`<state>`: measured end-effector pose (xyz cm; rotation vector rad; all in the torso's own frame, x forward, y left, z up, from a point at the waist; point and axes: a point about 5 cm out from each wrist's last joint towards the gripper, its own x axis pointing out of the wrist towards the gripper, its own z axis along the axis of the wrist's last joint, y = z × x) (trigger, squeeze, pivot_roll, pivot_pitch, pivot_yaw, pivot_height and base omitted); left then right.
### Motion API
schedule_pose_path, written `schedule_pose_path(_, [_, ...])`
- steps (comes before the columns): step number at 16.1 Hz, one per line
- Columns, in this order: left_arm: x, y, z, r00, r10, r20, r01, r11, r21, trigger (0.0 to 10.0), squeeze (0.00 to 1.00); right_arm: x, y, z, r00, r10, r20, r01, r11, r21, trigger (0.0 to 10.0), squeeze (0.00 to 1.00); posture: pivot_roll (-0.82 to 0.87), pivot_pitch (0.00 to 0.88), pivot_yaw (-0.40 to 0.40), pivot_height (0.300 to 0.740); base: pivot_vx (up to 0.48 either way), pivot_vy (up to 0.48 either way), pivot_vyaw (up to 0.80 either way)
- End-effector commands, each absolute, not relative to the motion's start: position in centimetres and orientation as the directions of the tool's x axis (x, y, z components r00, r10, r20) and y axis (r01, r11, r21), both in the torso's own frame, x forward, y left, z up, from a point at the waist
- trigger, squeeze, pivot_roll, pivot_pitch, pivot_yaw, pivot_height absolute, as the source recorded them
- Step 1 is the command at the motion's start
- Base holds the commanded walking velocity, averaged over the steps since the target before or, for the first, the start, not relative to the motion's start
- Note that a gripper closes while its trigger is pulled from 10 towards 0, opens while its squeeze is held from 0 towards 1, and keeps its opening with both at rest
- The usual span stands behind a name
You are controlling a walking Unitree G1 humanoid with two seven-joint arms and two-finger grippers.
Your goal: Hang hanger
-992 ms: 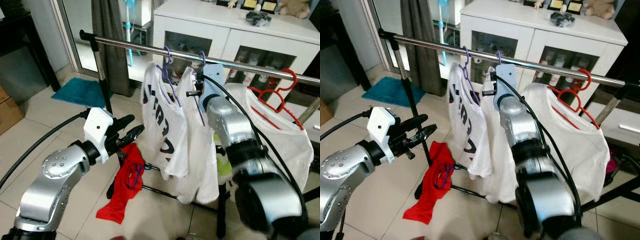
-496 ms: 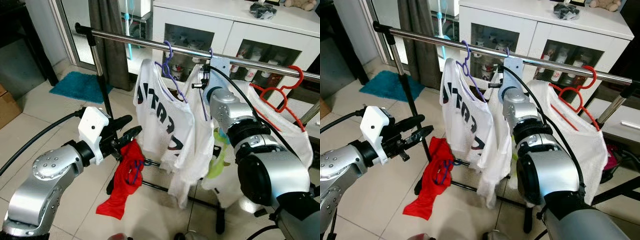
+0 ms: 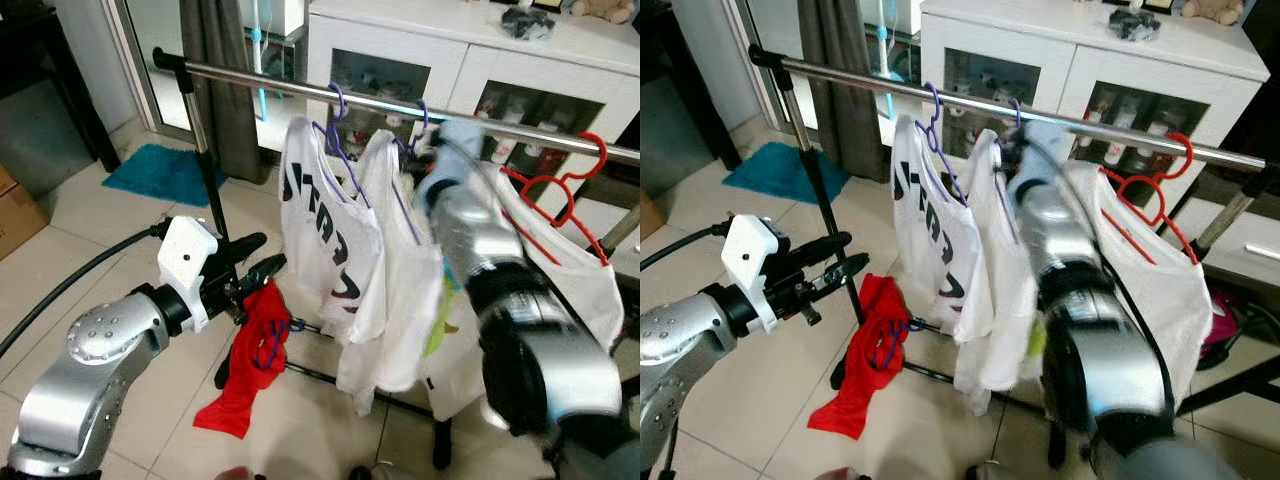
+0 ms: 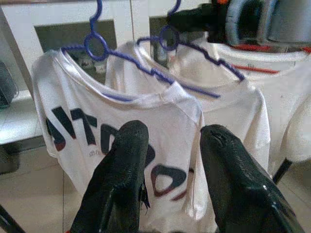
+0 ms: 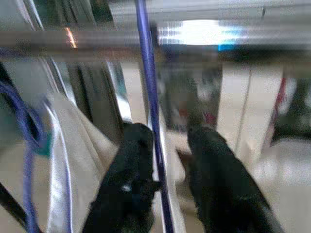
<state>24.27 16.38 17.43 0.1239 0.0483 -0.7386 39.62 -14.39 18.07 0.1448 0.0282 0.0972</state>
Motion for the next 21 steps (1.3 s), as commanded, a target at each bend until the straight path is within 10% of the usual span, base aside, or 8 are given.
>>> schedule_pose_path(1, [24.3,16.4,17.2,0.742,-0.666,-0.076,0.67,0.736,0.091,10.0,0.0,38.6,-14.7,18.6,0.99,0.138,0.013,-0.138,0.98,0.14,10.0,1.0,0.02,0.014,-0.008,0.74,0.0,0.0,0.0])
schedule_pose_path(2, [24.4,16.5,16.8,0.757,-0.647,-0.095,0.654,0.752,0.084,10.0,0.0,37.2,-14.7,18.8,0.985,0.166,0.05,-0.172,0.974,0.146,10.0,1.0,0.01,0.01,-0.001,0.74,0.0,0.0,0.0])
schedule_pose_path(3, [24.8,16.8,16.3,0.797,-0.595,-0.103,0.603,0.794,0.08,10.0,0.0,35.1,-14.5,18.9,0.973,0.214,0.085,-0.226,0.959,0.174,10.0,0.27,0.01,0.007,0.005,0.74,0.0,0.0,0.0])
schedule_pose_path(4, [25.1,17.0,16.0,0.826,-0.554,-0.105,0.562,0.824,0.079,10.0,0.0,33.7,-14.2,18.6,0.959,0.265,0.1,-0.28,0.938,0.203,10.0,0.0,0.0,0.004,0.011,0.74,0.0,0.0,0.0])
schedule_pose_path(8, [24.5,17.1,13.8,0.895,-0.436,-0.094,0.442,0.896,0.051,10.0,0.0,25.4,-13.4,15.2,0.879,0.465,0.109,-0.473,0.817,0.329,10.0,0.0,-0.02,0.004,-0.012,0.74,0.0,0.0,0.0])
schedule_pose_path(13, [20.8,16.4,11.2,0.794,-0.589,-0.153,0.59,0.806,-0.043,10.0,0.0,21.4,-13.1,10.6,0.796,0.604,-0.044,-0.555,0.756,0.348,10.0,0.0,-0.01,0.0,-0.052,0.74,0.0,0.0,0.0])
schedule_pose_path(17, [20.6,18.6,2.5,0.765,-0.44,-0.47,0.413,0.896,-0.165,10.0,0.0,22.0,-15.5,1.0,0.818,0.35,-0.456,-0.242,0.929,0.279,10.0,0.0,-0.03,0.0,-0.035,0.74,0.0,0.0,0.0])
schedule_pose_path(21, [17.8,20.2,-6.3,0.563,-0.242,-0.79,0.177,0.969,-0.171,10.0,0.0,18.7,-16.7,-7.6,0.499,0.121,-0.858,0.016,0.989,0.148,10.0,0.0,-0.07,0.029,-0.05,0.74,0.0,0.0,0.0])
